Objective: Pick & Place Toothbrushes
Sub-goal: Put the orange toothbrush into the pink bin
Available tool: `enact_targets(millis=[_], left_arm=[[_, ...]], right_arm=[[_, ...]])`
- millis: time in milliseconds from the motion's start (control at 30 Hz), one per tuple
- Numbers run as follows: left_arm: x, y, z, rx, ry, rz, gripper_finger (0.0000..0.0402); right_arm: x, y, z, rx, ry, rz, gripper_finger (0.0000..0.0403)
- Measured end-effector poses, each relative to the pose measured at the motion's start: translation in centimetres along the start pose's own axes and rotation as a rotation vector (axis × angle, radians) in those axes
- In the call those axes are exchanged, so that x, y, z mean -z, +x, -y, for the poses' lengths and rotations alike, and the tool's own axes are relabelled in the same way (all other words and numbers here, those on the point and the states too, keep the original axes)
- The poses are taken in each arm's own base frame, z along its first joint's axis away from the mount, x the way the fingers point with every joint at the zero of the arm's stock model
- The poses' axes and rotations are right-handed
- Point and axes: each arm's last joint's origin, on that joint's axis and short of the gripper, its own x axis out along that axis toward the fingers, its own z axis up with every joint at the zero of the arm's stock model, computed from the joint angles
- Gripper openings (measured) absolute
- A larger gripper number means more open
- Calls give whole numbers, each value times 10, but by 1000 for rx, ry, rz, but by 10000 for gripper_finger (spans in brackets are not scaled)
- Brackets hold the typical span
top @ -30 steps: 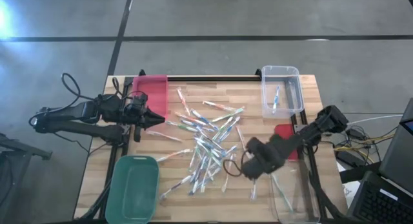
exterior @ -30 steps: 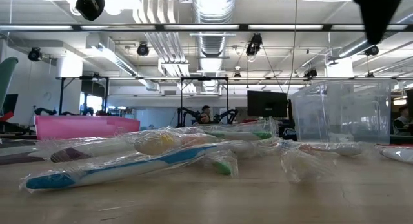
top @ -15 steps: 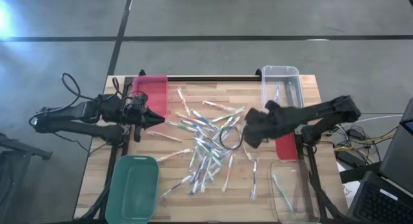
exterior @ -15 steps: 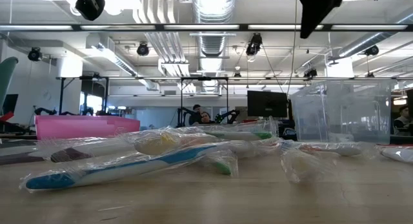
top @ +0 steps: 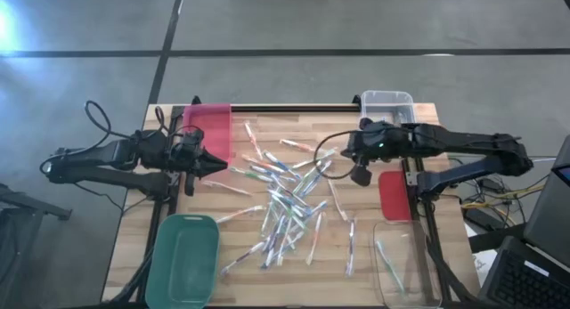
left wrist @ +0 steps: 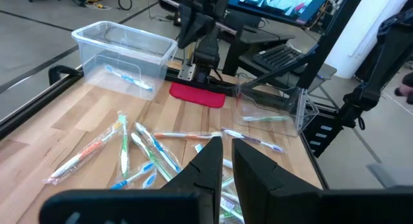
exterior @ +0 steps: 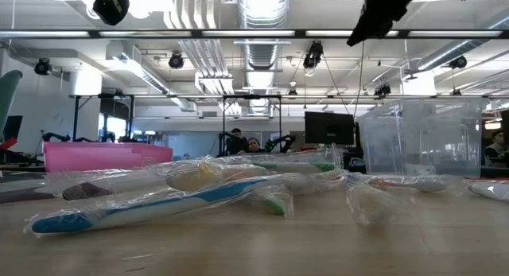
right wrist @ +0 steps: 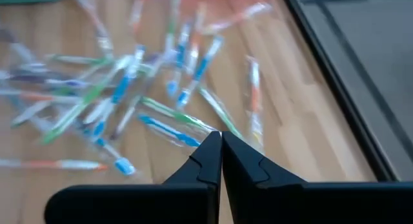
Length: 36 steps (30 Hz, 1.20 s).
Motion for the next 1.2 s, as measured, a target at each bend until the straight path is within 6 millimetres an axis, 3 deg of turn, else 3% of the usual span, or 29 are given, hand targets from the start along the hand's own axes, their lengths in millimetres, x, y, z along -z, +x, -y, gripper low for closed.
enact_targets(millis=[167,633,1200], left_arm=[[0,0,0,0,0,0,39],[0,0,0,1,0,-1,39],[0,0,0,0,0,0,39]], right_arm=[[30,-10,11,-17,-26,13,8],[93,-38,11,-80,-180,166,8],[96,-44,12,-72,-162,213,8]])
